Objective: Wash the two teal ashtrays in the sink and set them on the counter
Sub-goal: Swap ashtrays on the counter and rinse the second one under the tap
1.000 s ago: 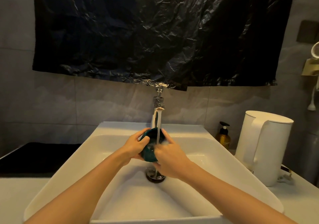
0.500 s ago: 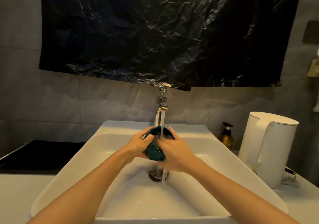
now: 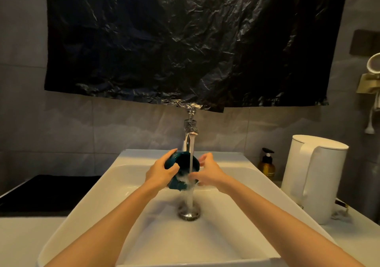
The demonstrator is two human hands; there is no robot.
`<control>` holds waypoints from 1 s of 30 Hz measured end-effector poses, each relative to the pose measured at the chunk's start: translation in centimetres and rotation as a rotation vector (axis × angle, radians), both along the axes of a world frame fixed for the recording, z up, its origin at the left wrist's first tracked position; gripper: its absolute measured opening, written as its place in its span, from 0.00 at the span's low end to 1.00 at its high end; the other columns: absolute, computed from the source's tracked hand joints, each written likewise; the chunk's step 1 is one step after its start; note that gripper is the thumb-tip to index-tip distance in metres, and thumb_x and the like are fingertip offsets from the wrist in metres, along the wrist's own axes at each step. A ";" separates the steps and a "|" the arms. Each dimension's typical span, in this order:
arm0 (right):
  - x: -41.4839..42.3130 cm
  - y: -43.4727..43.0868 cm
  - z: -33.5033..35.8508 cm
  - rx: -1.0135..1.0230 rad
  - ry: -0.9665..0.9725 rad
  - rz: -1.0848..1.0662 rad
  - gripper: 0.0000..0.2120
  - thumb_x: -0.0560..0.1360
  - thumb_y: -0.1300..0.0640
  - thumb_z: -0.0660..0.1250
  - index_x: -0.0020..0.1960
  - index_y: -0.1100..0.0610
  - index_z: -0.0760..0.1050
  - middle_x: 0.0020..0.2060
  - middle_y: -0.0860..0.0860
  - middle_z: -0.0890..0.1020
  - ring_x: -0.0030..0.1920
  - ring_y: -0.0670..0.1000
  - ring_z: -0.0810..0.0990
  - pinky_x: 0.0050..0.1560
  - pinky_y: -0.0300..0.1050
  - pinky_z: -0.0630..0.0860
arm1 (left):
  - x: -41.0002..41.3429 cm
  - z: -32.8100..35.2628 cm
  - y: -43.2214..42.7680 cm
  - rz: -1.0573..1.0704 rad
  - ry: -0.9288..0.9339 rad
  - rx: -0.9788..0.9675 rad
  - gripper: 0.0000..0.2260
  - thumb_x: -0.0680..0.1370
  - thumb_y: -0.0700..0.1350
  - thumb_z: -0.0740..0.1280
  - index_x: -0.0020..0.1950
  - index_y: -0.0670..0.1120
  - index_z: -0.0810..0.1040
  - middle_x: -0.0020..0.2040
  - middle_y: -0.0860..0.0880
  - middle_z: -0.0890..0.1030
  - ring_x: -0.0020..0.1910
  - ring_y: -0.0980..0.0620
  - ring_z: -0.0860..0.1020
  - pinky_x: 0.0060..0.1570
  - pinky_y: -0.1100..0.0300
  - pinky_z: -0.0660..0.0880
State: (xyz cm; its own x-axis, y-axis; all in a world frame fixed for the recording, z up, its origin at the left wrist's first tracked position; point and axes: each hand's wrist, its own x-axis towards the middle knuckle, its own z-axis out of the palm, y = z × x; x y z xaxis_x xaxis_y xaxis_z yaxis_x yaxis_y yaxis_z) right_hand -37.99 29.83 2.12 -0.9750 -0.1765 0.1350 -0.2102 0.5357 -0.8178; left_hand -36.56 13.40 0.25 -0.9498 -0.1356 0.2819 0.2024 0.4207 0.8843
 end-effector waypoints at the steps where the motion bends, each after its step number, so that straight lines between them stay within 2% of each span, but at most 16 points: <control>1: -0.3 -0.4 -0.1 -0.098 -0.105 -0.019 0.31 0.69 0.66 0.73 0.64 0.55 0.58 0.58 0.56 0.72 0.57 0.56 0.75 0.51 0.50 0.79 | 0.0 0.1 0.0 0.012 0.022 -0.046 0.21 0.78 0.46 0.63 0.68 0.63 0.67 0.61 0.52 0.74 0.56 0.47 0.75 0.55 0.48 0.78; 3: -1.0 -0.9 -0.8 -0.207 -0.174 -0.040 0.31 0.70 0.67 0.72 0.66 0.55 0.59 0.57 0.56 0.73 0.53 0.55 0.76 0.49 0.48 0.78 | 0.4 0.3 0.1 0.028 0.085 -0.145 0.22 0.77 0.46 0.64 0.69 0.62 0.67 0.60 0.53 0.75 0.54 0.51 0.74 0.57 0.53 0.76; 5: -1.7 -1.2 -2.0 -0.264 -0.176 -0.006 0.22 0.70 0.65 0.71 0.62 0.55 0.70 0.51 0.55 0.79 0.47 0.54 0.79 0.45 0.49 0.79 | 0.9 0.7 0.4 0.030 0.160 -0.209 0.25 0.75 0.45 0.64 0.69 0.63 0.66 0.59 0.54 0.77 0.53 0.52 0.74 0.55 0.57 0.75; 7: -2.3 -1.3 -2.8 -0.294 -0.140 -0.035 0.16 0.69 0.61 0.72 0.56 0.54 0.77 0.48 0.55 0.82 0.46 0.55 0.82 0.43 0.51 0.82 | 1.1 0.9 0.6 0.027 0.219 -0.257 0.27 0.73 0.45 0.65 0.69 0.66 0.65 0.56 0.54 0.77 0.51 0.52 0.75 0.52 0.59 0.74; 10: -3.0 -1.3 -3.3 -0.264 0.007 -0.122 0.08 0.71 0.55 0.67 0.50 0.54 0.79 0.44 0.54 0.84 0.43 0.56 0.83 0.42 0.55 0.82 | 1.4 1.2 0.8 0.026 0.275 -0.335 0.30 0.72 0.44 0.66 0.69 0.67 0.64 0.50 0.53 0.76 0.47 0.52 0.74 0.48 0.60 0.72; 12: -2.9 -1.3 -3.3 -0.303 0.053 -0.120 0.08 0.74 0.55 0.64 0.49 0.55 0.80 0.44 0.55 0.84 0.44 0.58 0.83 0.43 0.60 0.81 | 1.5 1.2 0.8 0.023 0.291 -0.369 0.31 0.72 0.43 0.66 0.70 0.67 0.63 0.49 0.52 0.74 0.46 0.51 0.74 0.47 0.60 0.72; 13: -2.7 -1.5 -3.2 -0.324 0.057 -0.111 0.09 0.76 0.56 0.63 0.50 0.56 0.80 0.45 0.56 0.84 0.45 0.58 0.83 0.44 0.59 0.81 | 1.5 1.0 0.8 0.017 0.288 -0.366 0.32 0.72 0.43 0.66 0.70 0.67 0.62 0.49 0.52 0.74 0.46 0.51 0.74 0.47 0.61 0.72; 15: -2.7 -1.5 -3.0 -0.319 0.038 -0.059 0.11 0.78 0.58 0.60 0.56 0.55 0.78 0.49 0.55 0.83 0.49 0.57 0.82 0.45 0.56 0.82 | 1.2 0.6 0.5 0.003 0.268 -0.313 0.31 0.72 0.42 0.66 0.70 0.66 0.63 0.52 0.52 0.75 0.48 0.52 0.74 0.50 0.60 0.73; 17: -2.8 -1.5 -3.1 -0.323 -0.051 0.057 0.17 0.76 0.63 0.58 0.63 0.51 0.72 0.56 0.55 0.79 0.55 0.56 0.79 0.44 0.53 0.82 | 0.8 0.2 0.2 0.011 0.242 -0.246 0.29 0.74 0.41 0.65 0.69 0.65 0.64 0.55 0.53 0.77 0.51 0.53 0.74 0.52 0.59 0.74; 20: -2.8 -1.8 -3.4 -0.327 -0.170 0.133 0.26 0.74 0.69 0.62 0.68 0.51 0.65 0.63 0.56 0.74 0.61 0.59 0.76 0.46 0.51 0.83 | 0.6 -0.1 -0.1 0.041 0.188 -0.186 0.25 0.77 0.42 0.64 0.70 0.61 0.65 0.59 0.54 0.75 0.53 0.54 0.73 0.54 0.59 0.73; 22: -2.4 -1.9 -3.4 -0.324 -0.128 0.037 0.23 0.75 0.68 0.64 0.68 0.54 0.67 0.62 0.56 0.75 0.60 0.60 0.77 0.41 0.47 0.83 | 0.3 -0.2 -0.1 0.020 0.136 -0.103 0.23 0.78 0.43 0.63 0.71 0.60 0.65 0.60 0.54 0.73 0.55 0.53 0.72 0.57 0.55 0.75; 25: -2.3 -1.8 -3.0 -0.203 -0.013 -0.151 0.09 0.80 0.60 0.59 0.60 0.57 0.73 0.57 0.57 0.80 0.52 0.61 0.82 0.43 0.53 0.83 | 0.1 0.2 0.2 -0.036 0.002 0.074 0.19 0.79 0.45 0.61 0.68 0.61 0.67 0.61 0.51 0.73 0.58 0.47 0.74 0.52 0.48 0.79; 27: -1.8 -1.7 -2.7 -0.070 0.026 -0.167 0.12 0.82 0.55 0.55 0.55 0.58 0.75 0.53 0.58 0.82 0.48 0.60 0.83 0.46 0.54 0.82 | 0.1 0.5 0.5 -0.054 -0.073 0.184 0.13 0.80 0.45 0.60 0.62 0.60 0.71 0.60 0.49 0.73 0.57 0.45 0.74 0.45 0.48 0.81; 30: -1.6 -1.5 -2.4 0.048 0.006 -0.092 0.15 0.83 0.55 0.52 0.60 0.62 0.72 0.57 0.60 0.79 0.54 0.60 0.80 0.51 0.52 0.79 | 0.7 0.8 0.7 -0.042 -0.144 0.273 0.10 0.81 0.45 0.59 0.60 0.58 0.71 0.57 0.47 0.72 0.57 0.43 0.74 0.39 0.52 0.80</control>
